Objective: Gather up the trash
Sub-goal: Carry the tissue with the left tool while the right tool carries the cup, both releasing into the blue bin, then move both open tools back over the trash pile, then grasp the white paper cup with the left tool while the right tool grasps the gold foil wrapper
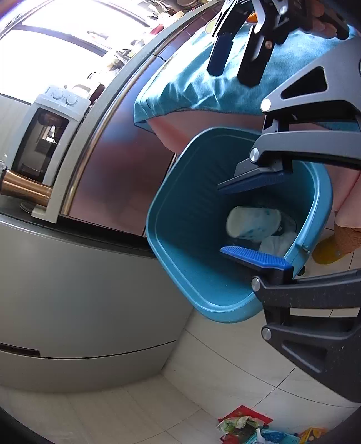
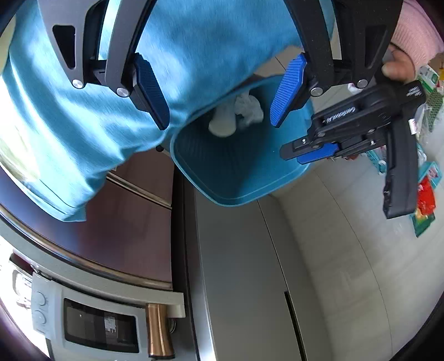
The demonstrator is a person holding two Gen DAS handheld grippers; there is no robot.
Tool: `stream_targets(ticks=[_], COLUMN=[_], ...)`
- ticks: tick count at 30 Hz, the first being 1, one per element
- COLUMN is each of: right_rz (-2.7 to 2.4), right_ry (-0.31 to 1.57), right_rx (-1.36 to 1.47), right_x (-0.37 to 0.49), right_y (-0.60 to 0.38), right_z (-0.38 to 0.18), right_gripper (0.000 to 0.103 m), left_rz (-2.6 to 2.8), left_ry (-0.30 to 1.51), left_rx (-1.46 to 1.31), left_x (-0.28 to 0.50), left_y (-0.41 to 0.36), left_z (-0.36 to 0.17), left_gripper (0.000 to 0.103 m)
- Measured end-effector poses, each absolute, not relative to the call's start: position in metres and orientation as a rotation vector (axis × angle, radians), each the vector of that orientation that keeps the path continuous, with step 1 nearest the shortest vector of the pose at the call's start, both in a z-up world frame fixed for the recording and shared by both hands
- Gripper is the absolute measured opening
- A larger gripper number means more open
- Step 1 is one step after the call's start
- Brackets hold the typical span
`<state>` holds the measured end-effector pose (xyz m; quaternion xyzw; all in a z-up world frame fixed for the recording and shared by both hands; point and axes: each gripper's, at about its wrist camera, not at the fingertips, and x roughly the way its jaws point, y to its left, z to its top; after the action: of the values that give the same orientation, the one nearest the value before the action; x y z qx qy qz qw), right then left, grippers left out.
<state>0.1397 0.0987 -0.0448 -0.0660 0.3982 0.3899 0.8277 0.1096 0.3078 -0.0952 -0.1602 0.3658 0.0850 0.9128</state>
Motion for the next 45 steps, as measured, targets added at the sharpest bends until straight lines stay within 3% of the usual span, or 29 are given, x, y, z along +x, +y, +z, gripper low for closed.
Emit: stream_targets(ticks=[12, 23, 32, 45], right_rz=[0.73, 0.408, 0.199, 0.102], right_ry=[0.687, 0.592, 0.702, 0.791], right_rx=[-0.016, 0.107, 0.273, 0.104], right_x=[0.072, 0.05, 0.088, 0.109], right_y=[-0.059, -0.198, -0.293, -0.315], right_z=[-0.003, 0.015, -0.02, -0.061], right_gripper=[0.072, 0.072, 0.071, 0.06], left_rz=[-0.131, -0.425, -0.513, -0.533], left_ry=[0.613, 0.658, 0.687, 0.746], left_rx=[-0.251, -0.207, -0.146, -0.128], left_x=[0.077, 0.091, 0.125, 0.163], left_y=[0.209, 0.087, 0.022, -0.012], left_z=[-0.039, -0.028, -0.026, -0.035], left_gripper=[0.044, 0.044, 0.044, 0.044])
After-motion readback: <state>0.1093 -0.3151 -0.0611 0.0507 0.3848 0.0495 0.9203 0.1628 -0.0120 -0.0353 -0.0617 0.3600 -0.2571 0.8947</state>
